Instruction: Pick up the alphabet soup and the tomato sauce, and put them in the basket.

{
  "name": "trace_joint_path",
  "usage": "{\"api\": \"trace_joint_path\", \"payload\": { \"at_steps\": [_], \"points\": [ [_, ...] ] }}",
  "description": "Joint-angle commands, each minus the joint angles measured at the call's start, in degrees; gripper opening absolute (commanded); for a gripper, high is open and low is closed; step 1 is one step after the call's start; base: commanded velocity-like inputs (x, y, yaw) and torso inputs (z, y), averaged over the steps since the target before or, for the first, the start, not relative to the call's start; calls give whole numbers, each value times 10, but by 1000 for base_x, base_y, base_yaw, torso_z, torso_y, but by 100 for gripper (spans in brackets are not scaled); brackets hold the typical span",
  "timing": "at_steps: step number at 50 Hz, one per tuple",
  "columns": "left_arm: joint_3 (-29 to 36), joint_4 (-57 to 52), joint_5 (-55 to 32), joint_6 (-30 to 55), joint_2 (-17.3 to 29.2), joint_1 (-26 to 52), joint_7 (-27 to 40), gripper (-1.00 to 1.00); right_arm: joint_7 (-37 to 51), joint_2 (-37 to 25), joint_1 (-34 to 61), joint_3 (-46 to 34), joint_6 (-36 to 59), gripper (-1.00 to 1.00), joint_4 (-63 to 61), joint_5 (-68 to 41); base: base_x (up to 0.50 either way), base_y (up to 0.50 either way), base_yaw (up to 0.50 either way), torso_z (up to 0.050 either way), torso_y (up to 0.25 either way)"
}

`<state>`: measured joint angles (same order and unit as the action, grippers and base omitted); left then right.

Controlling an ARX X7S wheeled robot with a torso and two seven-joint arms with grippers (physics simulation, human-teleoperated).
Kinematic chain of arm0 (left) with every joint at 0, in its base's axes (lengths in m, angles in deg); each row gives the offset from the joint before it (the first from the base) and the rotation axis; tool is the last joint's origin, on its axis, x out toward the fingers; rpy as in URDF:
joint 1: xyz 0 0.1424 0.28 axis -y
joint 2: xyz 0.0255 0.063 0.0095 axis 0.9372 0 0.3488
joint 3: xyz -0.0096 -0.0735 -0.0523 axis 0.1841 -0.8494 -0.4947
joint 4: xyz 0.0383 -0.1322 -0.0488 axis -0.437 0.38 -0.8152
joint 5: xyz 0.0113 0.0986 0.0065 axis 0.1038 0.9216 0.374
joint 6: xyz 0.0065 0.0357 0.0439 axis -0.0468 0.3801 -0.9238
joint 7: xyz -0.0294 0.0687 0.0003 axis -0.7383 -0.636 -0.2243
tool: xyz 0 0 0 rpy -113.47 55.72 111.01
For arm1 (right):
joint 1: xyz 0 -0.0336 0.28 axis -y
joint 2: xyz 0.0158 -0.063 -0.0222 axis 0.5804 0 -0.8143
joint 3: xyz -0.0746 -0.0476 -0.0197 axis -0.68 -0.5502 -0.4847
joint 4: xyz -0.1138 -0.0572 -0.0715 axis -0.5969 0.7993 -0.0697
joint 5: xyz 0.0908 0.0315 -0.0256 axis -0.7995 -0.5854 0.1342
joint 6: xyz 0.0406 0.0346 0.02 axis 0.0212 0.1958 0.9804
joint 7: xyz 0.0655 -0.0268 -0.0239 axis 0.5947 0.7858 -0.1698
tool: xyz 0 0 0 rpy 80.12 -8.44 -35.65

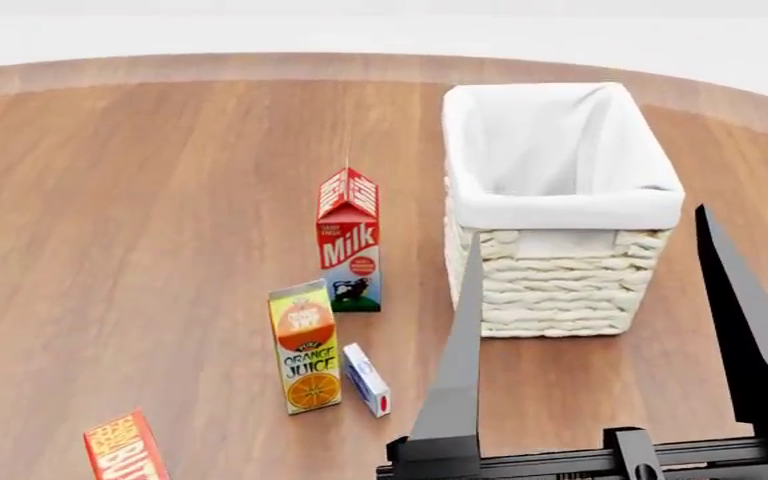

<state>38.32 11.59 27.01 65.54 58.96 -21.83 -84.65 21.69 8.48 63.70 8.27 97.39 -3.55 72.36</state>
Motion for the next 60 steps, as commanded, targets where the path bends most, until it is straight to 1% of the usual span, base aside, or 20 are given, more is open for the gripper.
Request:
{"api": "trace_joint_path", "payload": {
  "at_steps": [1,6,10,15,16,20,23,24,26,31,41,43,44,46,47,49,52,54,56,60],
  "points": [
    [0,0,1,0,-2,1,-2,100,7,-5,4,-2,3,100,-3,-5,371,0,0,0,0],
    [1,0,3,1,-1,1,-2,100,7,-6,-7,-11,-19,100,8,5,368,0,0,0,3],
    [-2,0,0,1,-2,3,-2,100,15,-10,28,0,39,100,-22,-23,368,0,0,0,0],
    [4,0,4,1,-2,1,1,100,19,-15,25,1,36,100,-23,-26,369,0,0,0,0],
    [3,0,4,1,-2,2,-1,100,17,-16,7,-6,9,100,-13,-11,371,0,0,0,0],
    [1,0,3,1,-3,3,-2,100,24,-20,26,3,36,100,-26,-31,368,0,0,0,0],
    [2,0,3,2,-2,1,-1,100,27,-21,22,-1,30,100,-20,-28,371,0,0,0,0],
    [0,0,3,2,-2,2,-2,100,23,-21,-7,-10,-16,100,-1,-5,367,0,0,0,0],
    [0,0,2,1,-2,2,-2,100,29,-24,22,-2,29,100,-20,-29,369,0,0,0,5],
    [2,0,3,-1,-2,-2,0,100,30,-26,8,-10,5,100,-10,-18,370,0,0,0,0],
    [6,0,3,-3,0,-3,2,100,39,-33,24,-9,27,100,-20,-35,370,0,0,0,1],
    [7,0,7,0,-1,0,1,100,39,-34,23,-9,19,100,-14,-34,371,0,0,0,0],
    [6,0,5,-1,0,-2,1,100,36,-33,-3,-19,-19,100,2,-13,367,0,0,0,0],
    [5,0,4,0,1,-2,2,100,41,-35,20,-13,16,100,-13,-33,369,0,0,0,0],
    [5,0,4,-1,1,-3,2,100,38,-34,-3,-21,-19,100,2,-14,367,0,0,0,0],
    [6,0,4,-1,1,-3,2,100,43,-36,20,-14,16,100,-16,-34,369,0,0,0,0],
    [7,0,5,-2,1,-4,3,100,45,-37,20,-17,15,100,-14,-33,368,0,0,0,0],
    [7,0,4,-4,2,-6,4,100,40,-38,-11,-31,-36,100,8,-3,367,0,0,0,0],
    [8,0,3,-4,4,-6,6,100,46,-40,17,-26,10,100,-11,-25,150,0,0,0,6],
    [11,0,3,-1,8,-6,11,100,49,-44,16,-27,9,100,-11,-26,28,0,0,0,0]
  ]
}}
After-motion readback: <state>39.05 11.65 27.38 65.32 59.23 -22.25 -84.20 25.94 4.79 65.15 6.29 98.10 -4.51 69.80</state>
